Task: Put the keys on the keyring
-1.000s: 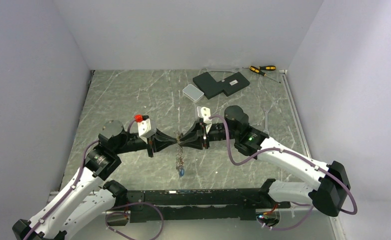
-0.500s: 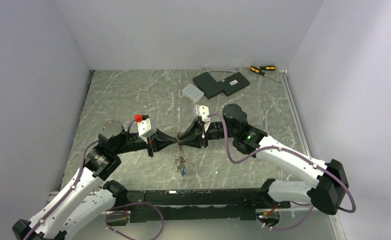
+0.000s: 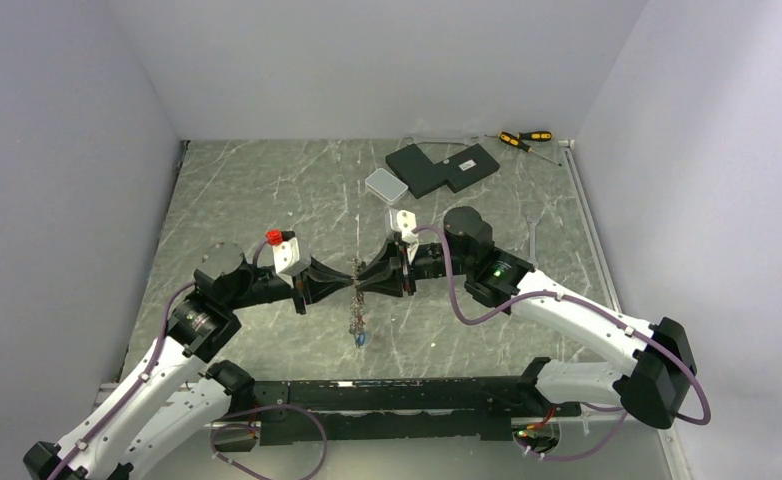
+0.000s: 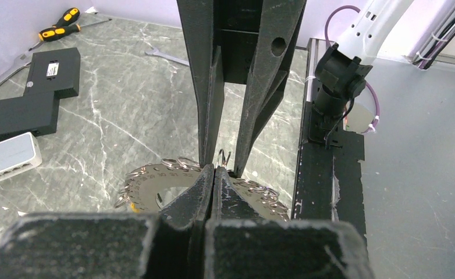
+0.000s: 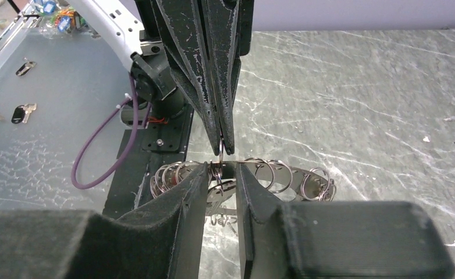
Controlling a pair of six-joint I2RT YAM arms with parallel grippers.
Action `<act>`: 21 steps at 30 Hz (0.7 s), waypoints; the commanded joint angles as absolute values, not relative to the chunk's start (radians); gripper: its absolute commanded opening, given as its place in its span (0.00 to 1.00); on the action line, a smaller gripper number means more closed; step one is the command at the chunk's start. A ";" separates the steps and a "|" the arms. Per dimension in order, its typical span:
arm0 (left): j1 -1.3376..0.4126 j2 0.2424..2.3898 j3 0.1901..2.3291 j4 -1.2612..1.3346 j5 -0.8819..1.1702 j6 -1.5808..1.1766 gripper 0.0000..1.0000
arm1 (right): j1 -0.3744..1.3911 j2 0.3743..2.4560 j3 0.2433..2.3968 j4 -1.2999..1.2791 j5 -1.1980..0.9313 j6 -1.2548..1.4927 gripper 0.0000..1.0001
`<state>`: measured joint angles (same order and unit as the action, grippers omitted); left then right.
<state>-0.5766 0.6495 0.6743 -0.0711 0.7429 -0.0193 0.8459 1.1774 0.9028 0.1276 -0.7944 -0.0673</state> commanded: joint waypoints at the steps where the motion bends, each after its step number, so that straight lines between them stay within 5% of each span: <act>1: -0.579 0.633 0.686 0.003 0.742 -0.014 0.00 | 0.844 1.173 0.948 0.152 -0.812 -0.067 0.26; 5: -0.579 0.634 0.684 0.006 0.742 -0.020 0.00 | 0.844 1.179 0.948 0.162 -0.820 -0.062 0.20; 10: -0.580 0.650 0.683 0.021 0.763 -0.037 0.00 | 0.844 1.180 0.952 0.159 -0.820 -0.062 0.00; 21: -0.580 0.656 0.707 -0.054 0.764 0.005 0.01 | 0.844 1.160 1.011 -0.008 -0.766 -0.141 0.00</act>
<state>-0.5766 0.6518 0.6743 -0.0708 0.7444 -0.0200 0.8425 1.1793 0.9329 0.0647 -0.7841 -0.0860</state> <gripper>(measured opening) 0.012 0.018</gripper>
